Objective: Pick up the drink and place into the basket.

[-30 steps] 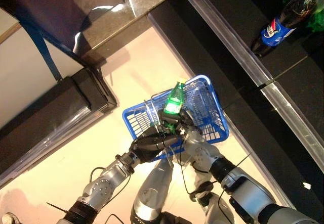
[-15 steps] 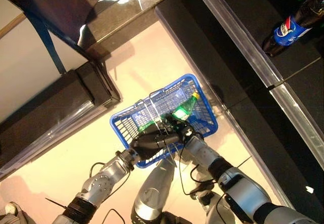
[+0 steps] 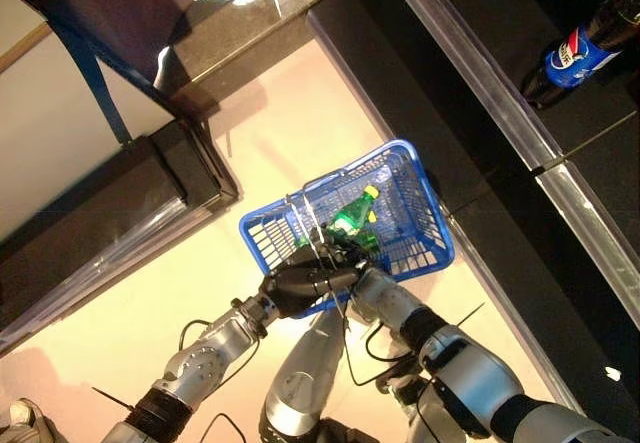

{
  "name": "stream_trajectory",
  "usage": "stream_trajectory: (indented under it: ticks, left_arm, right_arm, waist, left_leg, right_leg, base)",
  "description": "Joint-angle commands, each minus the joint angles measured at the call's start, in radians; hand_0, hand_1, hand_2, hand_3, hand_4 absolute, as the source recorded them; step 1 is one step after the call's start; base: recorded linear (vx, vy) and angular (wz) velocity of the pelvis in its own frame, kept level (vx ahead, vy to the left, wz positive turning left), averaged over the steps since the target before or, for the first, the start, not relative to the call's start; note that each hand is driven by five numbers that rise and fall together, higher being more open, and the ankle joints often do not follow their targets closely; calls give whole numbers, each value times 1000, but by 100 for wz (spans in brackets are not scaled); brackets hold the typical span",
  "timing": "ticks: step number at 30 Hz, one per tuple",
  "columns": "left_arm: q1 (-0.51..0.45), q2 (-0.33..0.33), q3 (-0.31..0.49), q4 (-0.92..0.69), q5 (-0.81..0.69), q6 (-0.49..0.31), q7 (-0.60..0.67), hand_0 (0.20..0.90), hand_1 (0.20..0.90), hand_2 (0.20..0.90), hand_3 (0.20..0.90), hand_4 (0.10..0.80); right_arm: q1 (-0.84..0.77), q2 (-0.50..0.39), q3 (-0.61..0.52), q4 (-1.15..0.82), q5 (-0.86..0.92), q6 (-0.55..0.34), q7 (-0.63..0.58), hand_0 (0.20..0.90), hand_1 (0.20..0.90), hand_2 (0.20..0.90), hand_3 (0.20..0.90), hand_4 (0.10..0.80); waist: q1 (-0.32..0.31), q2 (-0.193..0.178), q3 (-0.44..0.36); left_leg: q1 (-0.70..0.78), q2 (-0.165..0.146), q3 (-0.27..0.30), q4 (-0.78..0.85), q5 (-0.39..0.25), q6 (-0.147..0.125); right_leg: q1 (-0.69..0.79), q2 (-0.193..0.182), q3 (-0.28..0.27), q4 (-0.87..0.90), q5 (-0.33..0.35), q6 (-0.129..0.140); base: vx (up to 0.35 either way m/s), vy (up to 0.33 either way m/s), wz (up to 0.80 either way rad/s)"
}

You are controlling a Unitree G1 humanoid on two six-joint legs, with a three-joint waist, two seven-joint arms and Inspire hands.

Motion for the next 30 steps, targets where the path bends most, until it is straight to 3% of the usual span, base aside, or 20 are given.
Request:
stream_trajectory:
  ticks: [1, 4, 5, 6, 7, 8, 9, 10, 30]
  left_arm:
    - [-143, -82, -17, -456, -78, -66, -241, 300, 300, 300, 200, 100]
    - [-161, -76, -18, -455, -91, -60, -230, 300, 300, 300, 200, 100]
    - [-168, -74, -17, -459, -95, -57, -226, 300, 300, 300, 200, 100]
    - [-167, -76, -17, -458, -97, -55, -222, 300, 300, 300, 200, 100]
    - [-170, -78, -14, -462, -98, -50, -218, 300, 300, 300, 200, 100]
    - [-173, -77, -13, -463, -101, -46, -218, 300, 300, 300, 200, 100]
    - [-173, -76, -11, -463, -102, -42, -220, 300, 300, 300, 200, 100]
    - [-168, -77, -11, -462, -103, -39, -222, 300, 300, 300, 200, 100]
    - [-111, -55, 14, -445, -121, -33, -272, 300, 300, 300, 200, 100]
  right_arm:
    - [-174, 40, -53, 6, -15, 27, 121, 300, 300, 300, 200, 100]
    - [-211, 5, -98, 66, 6, 31, 141, 300, 300, 300, 200, 100]
    - [-222, -3, -111, 78, 7, 30, 144, 300, 300, 300, 200, 100]
    - [-222, -5, -118, 84, 11, 29, 141, 319, 319, 319, 222, 122]
    - [-239, -20, -135, 98, 4, 33, 149, 491, 491, 491, 422, 322]
    - [-246, -26, -140, 103, -3, 28, 157, 559, 559, 559, 502, 402]
    - [-251, -30, -145, 104, -6, 23, 165, 900, 900, 900, 900, 800]
    - [-251, -33, -146, 102, -4, 25, 172, 900, 900, 900, 900, 800]
    - [-214, -108, -124, -4, 31, 11, 323, 900, 900, 900, 900, 800]
  waist:
    - [25, 85, -24]
    - [25, 87, -24]
    - [28, 92, -24]
    - [24, 87, -24]
    - [26, 94, -24]
    - [27, 96, -24]
    - [26, 96, -24]
    - [23, 90, -24]
    - [0, 91, -24]
  left_leg:
    - [45, 27, 14, 16, -48, 29]
    - [43, 28, 15, 22, -50, 30]
    - [28, 29, 17, 22, -27, 34]
    - [42, 28, 17, 24, -52, 30]
    - [25, 30, 19, 25, -29, 35]
    - [23, 31, 19, 25, -30, 36]
    - [22, 31, 20, 25, -31, 36]
    - [37, 30, 21, 27, -58, 32]
    - [41, 42, 57, 21, -61, 33]
  right_leg:
    - [-57, -16, 17, 3, 211, -45]
    - [-62, -18, 17, 13, 208, -44]
    - [-72, -18, 3, 6, 231, -57]
    - [-64, -20, 17, 16, 207, -45]
    - [-81, -22, 5, 15, 229, -57]
    - [-87, -24, 6, 19, 229, -57]
    - [-92, -26, 7, 22, 229, -56]
    - [-84, -28, 22, 33, 203, -42]
    - [-113, -42, 27, 54, 200, -37]
  base:
    - [31, -6, 12]
    - [-20, 17, 0]
    - [0, 0, 0]
    - [-64, 62, -1]
    - [0, 0, 0]
    - [-78, 69, 2]
    - [74, -25, 0]
    - [72, -22, -3]
    - [1, 9, -2]
